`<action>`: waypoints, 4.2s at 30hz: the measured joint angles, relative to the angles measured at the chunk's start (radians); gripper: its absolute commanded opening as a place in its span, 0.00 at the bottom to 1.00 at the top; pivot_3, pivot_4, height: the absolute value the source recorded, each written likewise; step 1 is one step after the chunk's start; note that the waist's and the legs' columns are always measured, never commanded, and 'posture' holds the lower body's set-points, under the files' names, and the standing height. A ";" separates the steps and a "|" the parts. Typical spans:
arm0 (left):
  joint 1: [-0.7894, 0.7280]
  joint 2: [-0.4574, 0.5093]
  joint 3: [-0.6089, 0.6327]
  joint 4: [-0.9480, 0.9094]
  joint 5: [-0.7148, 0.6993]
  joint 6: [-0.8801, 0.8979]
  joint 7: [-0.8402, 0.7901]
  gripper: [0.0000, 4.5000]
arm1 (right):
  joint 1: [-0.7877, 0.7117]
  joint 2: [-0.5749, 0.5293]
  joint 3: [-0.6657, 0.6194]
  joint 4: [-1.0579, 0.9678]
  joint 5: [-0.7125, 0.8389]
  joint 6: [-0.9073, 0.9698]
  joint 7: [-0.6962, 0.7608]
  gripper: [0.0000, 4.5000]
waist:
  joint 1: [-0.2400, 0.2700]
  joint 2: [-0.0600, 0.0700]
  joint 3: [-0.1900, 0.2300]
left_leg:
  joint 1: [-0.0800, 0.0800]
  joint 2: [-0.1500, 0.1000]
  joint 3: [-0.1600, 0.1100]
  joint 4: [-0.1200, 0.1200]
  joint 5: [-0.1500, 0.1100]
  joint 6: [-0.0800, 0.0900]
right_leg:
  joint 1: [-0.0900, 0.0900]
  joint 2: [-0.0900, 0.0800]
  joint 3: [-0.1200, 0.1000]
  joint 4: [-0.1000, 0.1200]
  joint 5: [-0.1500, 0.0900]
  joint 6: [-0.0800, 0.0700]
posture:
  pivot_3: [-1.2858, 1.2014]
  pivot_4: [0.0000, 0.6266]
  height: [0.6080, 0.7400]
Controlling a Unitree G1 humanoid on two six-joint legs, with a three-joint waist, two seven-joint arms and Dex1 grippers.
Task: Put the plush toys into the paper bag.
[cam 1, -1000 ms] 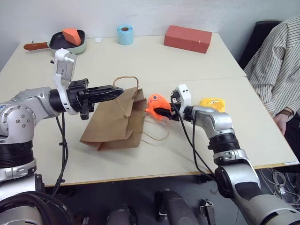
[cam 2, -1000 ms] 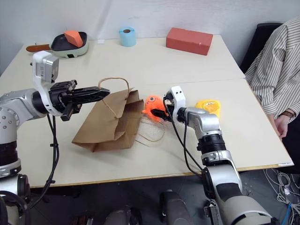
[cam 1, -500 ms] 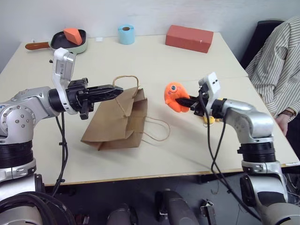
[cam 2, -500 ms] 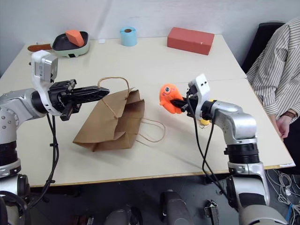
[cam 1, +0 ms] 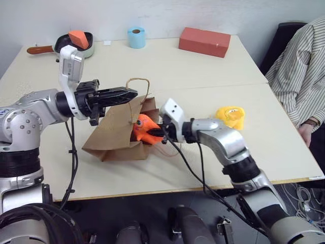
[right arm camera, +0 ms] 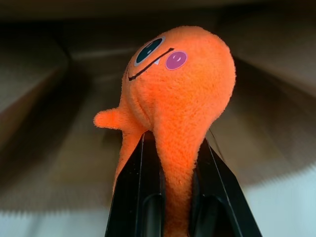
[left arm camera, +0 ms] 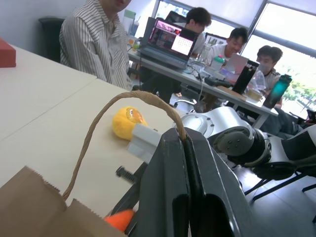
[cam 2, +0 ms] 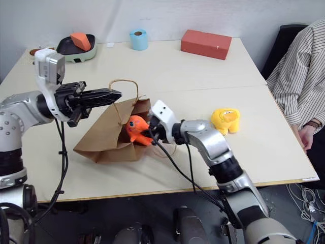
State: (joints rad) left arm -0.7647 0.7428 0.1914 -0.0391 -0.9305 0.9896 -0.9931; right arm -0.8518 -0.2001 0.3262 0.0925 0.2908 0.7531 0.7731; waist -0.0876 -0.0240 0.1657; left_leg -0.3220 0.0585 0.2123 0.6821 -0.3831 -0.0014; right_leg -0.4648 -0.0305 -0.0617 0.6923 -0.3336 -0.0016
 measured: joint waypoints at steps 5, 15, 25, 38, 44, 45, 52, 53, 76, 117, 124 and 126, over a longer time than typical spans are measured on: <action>0.000 -0.025 -0.017 0.001 0.007 -0.005 -0.001 0.00 | -0.091 0.118 -0.003 0.205 -0.018 -0.062 -0.001 0.02 | -0.002 0.000 0.000 | 0.000 0.000 0.000 0.000 0.000 0.000 | 0.000 0.000 0.000 0.000 0.000 0.000 | 0.52 0.24 1.00; 0.003 -0.013 -0.007 0.003 0.007 -0.007 -0.001 0.00 | -0.067 0.177 -0.065 0.368 -0.013 -0.131 0.024 0.65 | -0.002 0.000 0.000 | -0.001 0.000 -0.001 0.000 0.000 0.000 | 0.000 0.000 -0.001 0.000 0.000 0.000 | 0.52 0.24 1.00; 0.033 0.019 0.020 -0.014 0.005 -0.003 0.004 0.00 | 0.179 -0.231 -0.309 -0.357 0.274 0.260 0.103 0.99 | 0.009 0.000 0.000 | -0.007 0.000 -0.012 0.002 0.000 0.000 | 0.000 0.000 -0.002 -0.003 0.000 0.000 | 0.52 0.24 1.00; 0.035 0.020 0.027 -0.033 -0.007 0.016 0.013 0.00 | 0.358 -0.415 -0.624 -0.170 0.038 0.165 -0.368 0.99 | 0.005 0.000 0.000 | -0.006 0.000 -0.011 0.001 0.001 -0.001 | 0.000 0.003 0.001 -0.003 0.000 0.000 | 0.52 0.24 1.00; 0.024 0.017 0.024 -0.027 -0.004 0.011 0.011 0.00 | 0.273 -0.309 -0.655 0.036 0.054 0.100 -0.418 0.71 | 0.003 0.000 0.000 | -0.004 0.000 -0.010 0.000 0.001 -0.003 | 0.000 0.004 0.004 -0.001 0.000 0.000 | 0.52 0.24 1.00; 0.024 0.017 0.024 -0.027 -0.004 0.011 0.011 0.00 | 0.268 -0.289 -0.671 0.041 0.076 0.109 -0.417 0.66 | 0.003 0.000 0.000 | -0.004 0.000 -0.011 0.000 0.001 -0.003 | 0.000 0.004 0.004 -0.001 0.000 0.000 | 0.52 0.24 1.00; 0.024 0.017 0.024 -0.023 0.002 0.001 0.007 0.00 | 0.250 -0.224 -0.767 -0.021 0.246 0.274 -0.424 0.10 | 0.005 0.000 0.000 | -0.004 0.000 -0.011 0.000 0.001 -0.003 | 0.000 0.004 0.004 -0.001 0.000 0.000 | 0.52 0.24 1.00; 0.024 0.017 0.024 -0.022 0.005 0.001 0.006 0.00 | 0.253 -0.225 -0.766 -0.039 0.259 0.286 -0.419 0.04 | 0.004 0.000 0.000 | -0.004 0.000 -0.011 0.000 0.001 -0.003 | 0.000 0.004 0.004 -0.001 0.000 0.000 | 0.52 0.24 1.00; 0.024 0.001 -0.004 -0.024 0.002 -0.003 -0.037 0.00 | 0.012 0.096 -0.144 -0.012 0.339 0.242 -0.199 0.01 | -0.001 0.001 0.001 | -0.004 0.001 -0.011 0.000 0.002 -0.003 | 0.000 0.005 0.004 -0.001 0.000 0.000 | 0.52 0.24 1.00; 0.042 0.006 0.010 -0.026 0.005 -0.009 -0.014 0.00 | 0.192 0.016 -0.334 0.044 0.218 0.204 -0.286 0.66 | 0.000 0.000 0.000 | -0.003 0.001 -0.012 0.000 0.002 -0.003 | 0.001 0.005 0.005 -0.001 0.000 0.000 | 0.52 0.24 1.00; 0.042 0.006 0.010 -0.026 0.007 -0.009 -0.012 0.00 | 0.194 0.035 -0.322 0.059 0.207 0.190 -0.279 0.10 | 0.001 0.000 0.000 | -0.003 0.001 -0.012 0.000 0.002 -0.003 | 0.000 0.005 0.005 -0.001 0.000 0.000 | 0.52 0.24 1.00; 0.042 0.006 0.010 -0.027 0.007 -0.010 -0.011 0.00 | 0.204 0.019 -0.330 0.017 0.225 0.224 -0.272 0.01 | 0.004 0.000 0.000 | -0.004 0.001 -0.012 0.000 0.002 -0.003 | 0.000 0.004 0.005 -0.001 0.000 0.000 | 0.52 0.24 1.00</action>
State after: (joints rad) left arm -0.7226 0.7486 0.2013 -0.0659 -0.9235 0.9797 -1.0046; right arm -0.6477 -0.1807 -0.0037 0.1096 0.5156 0.9774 0.5012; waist -0.0835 -0.0241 0.1657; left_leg -0.3257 0.0592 0.1999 0.6822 -0.3812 -0.0048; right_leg -0.4644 -0.0261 -0.0570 0.6913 -0.3335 -0.0020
